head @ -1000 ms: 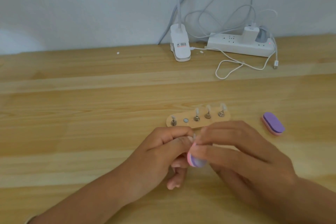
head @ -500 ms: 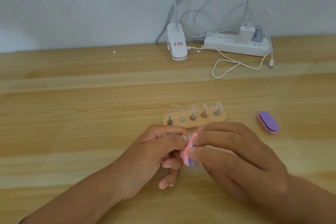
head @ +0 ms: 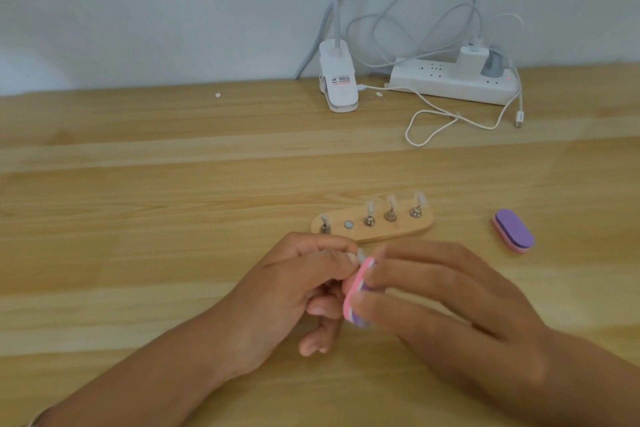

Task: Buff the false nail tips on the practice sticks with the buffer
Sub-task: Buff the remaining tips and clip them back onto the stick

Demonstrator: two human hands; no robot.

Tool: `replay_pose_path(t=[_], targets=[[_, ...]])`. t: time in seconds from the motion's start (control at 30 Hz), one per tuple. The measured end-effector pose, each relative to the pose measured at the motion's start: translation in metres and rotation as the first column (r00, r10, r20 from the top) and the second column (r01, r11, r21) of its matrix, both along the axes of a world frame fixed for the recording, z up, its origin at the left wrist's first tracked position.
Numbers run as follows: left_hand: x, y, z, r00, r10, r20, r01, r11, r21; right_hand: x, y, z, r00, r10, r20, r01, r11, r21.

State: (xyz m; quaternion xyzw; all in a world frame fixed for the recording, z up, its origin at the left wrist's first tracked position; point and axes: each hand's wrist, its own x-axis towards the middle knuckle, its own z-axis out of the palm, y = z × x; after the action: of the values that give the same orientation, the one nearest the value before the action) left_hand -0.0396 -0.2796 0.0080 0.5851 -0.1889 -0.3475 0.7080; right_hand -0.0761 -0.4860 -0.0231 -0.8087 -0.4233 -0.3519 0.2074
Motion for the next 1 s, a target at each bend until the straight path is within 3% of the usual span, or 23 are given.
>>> replay_pose_path(t=[0.1,0.23,0.37,0.47,0.6,0.73,0.83,1.0], targets=[[0.001,0.0,-0.001,1.0,0.002,0.01,-0.002,1.0,0.018,0.004,-0.003,0.005,0.998,-0.06,-0.019,0.06,0.998,0.034],[-0.002,-0.003,0.0,1.0,0.009,0.026,-0.009,1.0,-0.004,-0.004,0.0,0.009,0.998,-0.009,0.055,0.015,0.995,-0.097],[-0.002,-0.002,-0.002,0.999,0.022,0.046,-0.023,0.999,0.04,-0.001,-0.002,0.013,0.998,-0.064,0.03,0.065,0.996,-0.053],[-0.003,-0.002,0.0,0.999,0.02,0.028,-0.02,1.0,0.005,-0.006,-0.001,0.012,0.998,-0.027,0.053,0.034,0.992,-0.121],[-0.001,-0.001,-0.001,0.999,0.023,0.041,-0.025,0.998,0.054,0.001,-0.003,0.014,0.998,-0.051,0.034,0.053,0.997,-0.048],[-0.003,-0.002,-0.001,0.999,0.004,0.042,-0.004,1.0,0.011,-0.004,-0.002,0.012,0.999,0.004,0.051,0.003,0.993,-0.122],[-0.002,-0.001,-0.002,0.997,0.012,0.07,-0.016,0.998,0.056,0.001,-0.007,0.015,0.999,-0.052,0.007,0.052,0.997,-0.057],[-0.003,-0.002,0.001,0.999,0.003,0.04,-0.003,1.0,0.009,-0.005,0.0,0.014,0.998,0.028,0.052,-0.021,0.991,-0.13]])
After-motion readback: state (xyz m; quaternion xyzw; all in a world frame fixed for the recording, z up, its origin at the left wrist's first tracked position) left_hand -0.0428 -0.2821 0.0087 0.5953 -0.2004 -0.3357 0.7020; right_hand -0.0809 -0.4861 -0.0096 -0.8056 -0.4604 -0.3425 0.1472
